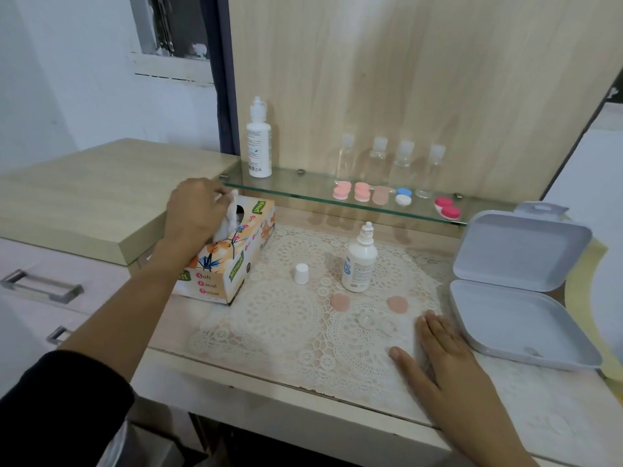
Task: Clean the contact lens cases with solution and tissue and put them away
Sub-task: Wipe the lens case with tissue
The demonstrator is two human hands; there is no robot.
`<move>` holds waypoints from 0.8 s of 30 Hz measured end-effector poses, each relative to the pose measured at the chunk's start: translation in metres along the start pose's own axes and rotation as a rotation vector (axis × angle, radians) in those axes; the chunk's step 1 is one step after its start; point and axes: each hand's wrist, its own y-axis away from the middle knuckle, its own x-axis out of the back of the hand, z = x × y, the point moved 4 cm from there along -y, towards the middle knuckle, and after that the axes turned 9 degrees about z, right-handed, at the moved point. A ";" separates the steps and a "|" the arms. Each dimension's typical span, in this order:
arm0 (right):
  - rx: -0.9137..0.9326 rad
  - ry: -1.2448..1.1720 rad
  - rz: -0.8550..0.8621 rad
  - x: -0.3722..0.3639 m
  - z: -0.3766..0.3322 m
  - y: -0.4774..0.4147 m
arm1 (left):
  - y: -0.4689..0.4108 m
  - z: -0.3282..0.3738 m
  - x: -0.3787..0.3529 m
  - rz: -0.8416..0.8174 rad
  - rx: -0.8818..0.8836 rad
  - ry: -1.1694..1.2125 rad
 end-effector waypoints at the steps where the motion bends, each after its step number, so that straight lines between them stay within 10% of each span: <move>1: 0.004 0.005 -0.004 0.000 0.000 0.000 | -0.002 0.001 0.005 0.029 0.092 0.077; 12: 0.002 -0.035 -0.005 0.000 0.000 0.003 | -0.008 0.049 0.055 0.247 0.350 0.750; 24: -0.012 -0.182 0.058 0.009 0.004 -0.006 | 0.094 0.130 0.038 -0.232 0.081 0.905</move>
